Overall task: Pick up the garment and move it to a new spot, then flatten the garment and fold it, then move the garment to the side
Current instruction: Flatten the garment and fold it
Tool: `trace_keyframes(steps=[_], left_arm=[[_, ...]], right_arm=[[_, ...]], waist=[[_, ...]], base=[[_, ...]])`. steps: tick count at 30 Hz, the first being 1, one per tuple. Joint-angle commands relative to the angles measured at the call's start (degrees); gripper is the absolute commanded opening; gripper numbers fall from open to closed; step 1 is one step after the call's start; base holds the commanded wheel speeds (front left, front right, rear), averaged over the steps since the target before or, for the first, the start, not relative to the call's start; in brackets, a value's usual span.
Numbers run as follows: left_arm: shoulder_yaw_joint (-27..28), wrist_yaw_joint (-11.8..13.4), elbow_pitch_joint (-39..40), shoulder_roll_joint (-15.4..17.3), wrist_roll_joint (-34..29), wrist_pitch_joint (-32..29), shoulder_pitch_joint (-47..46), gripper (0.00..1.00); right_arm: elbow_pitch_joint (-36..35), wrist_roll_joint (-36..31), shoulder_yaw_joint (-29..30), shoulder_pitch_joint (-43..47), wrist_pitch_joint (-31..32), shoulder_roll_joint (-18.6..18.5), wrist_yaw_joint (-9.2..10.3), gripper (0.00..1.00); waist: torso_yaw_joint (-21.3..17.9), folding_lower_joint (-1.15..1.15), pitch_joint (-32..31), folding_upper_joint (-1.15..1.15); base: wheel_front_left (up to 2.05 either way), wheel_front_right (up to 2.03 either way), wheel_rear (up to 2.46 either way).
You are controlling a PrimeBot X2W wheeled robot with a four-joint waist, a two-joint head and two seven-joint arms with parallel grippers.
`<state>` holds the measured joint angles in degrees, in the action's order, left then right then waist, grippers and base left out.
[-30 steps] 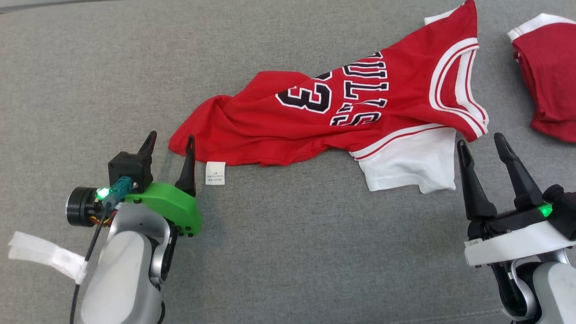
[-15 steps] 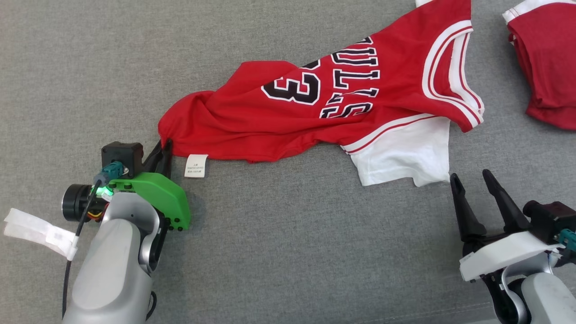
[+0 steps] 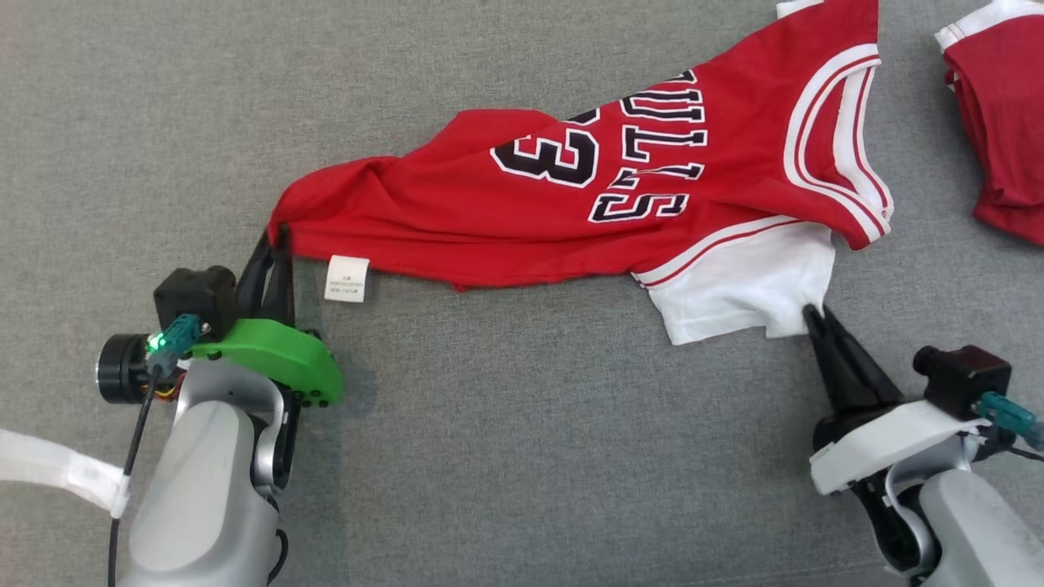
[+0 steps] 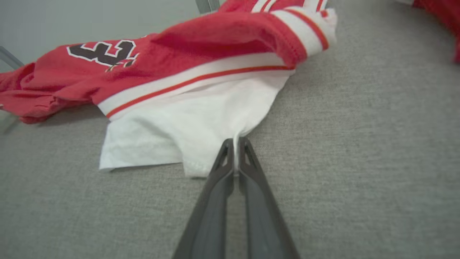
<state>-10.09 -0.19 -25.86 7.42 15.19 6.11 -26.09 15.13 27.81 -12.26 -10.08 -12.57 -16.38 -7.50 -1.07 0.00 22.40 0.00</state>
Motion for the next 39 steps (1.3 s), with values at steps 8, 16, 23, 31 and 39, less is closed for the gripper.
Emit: trace_keyframes(steps=[8,16,23,31,39], left_arm=[[1.6,3.3,16.5,1.3,-1.1,5.0,3.5,0.0],[1.1,3.4,36.1,3.2,-3.0,2.2,-2.1,0.0],[0.0,1.5,47.4,5.4,-4.3,-3.6,-12.3,0.0],[1.2,0.9,47.6,5.3,-2.0,-6.7,-20.2,0.0],[3.1,0.5,30.4,2.4,1.2,1.0,-28.8,0.0]], right_arm=[[-13.8,-4.4,8.4,-2.4,-2.5,-3.6,0.01,0.0],[-29.9,-9.8,16.0,-9.9,1.1,-7.9,0.01,0.0],[-37.4,-9.9,21.5,-19.2,5.9,-12.4,0.01,0.0],[-34.2,-5.4,21.3,-27.4,8.7,-16.2,0.01,0.0],[-20.6,-1.2,11.6,-39.0,6.7,-17.2,0.01,0.0]], waist=[[-0.7,0.0,-4.3,0.0],[-0.4,0.0,-8.6,0.0],[0.6,0.0,-10.6,0.0],[1.0,0.0,-9.7,0.0],[1.0,0.0,-5.1,0.0]], base=[[0.0,0.0,0.0],[0.0,0.0,0.0],[0.0,0.0,0.0],[0.0,0.0,0.0],[0.0,0.0,0.0]])
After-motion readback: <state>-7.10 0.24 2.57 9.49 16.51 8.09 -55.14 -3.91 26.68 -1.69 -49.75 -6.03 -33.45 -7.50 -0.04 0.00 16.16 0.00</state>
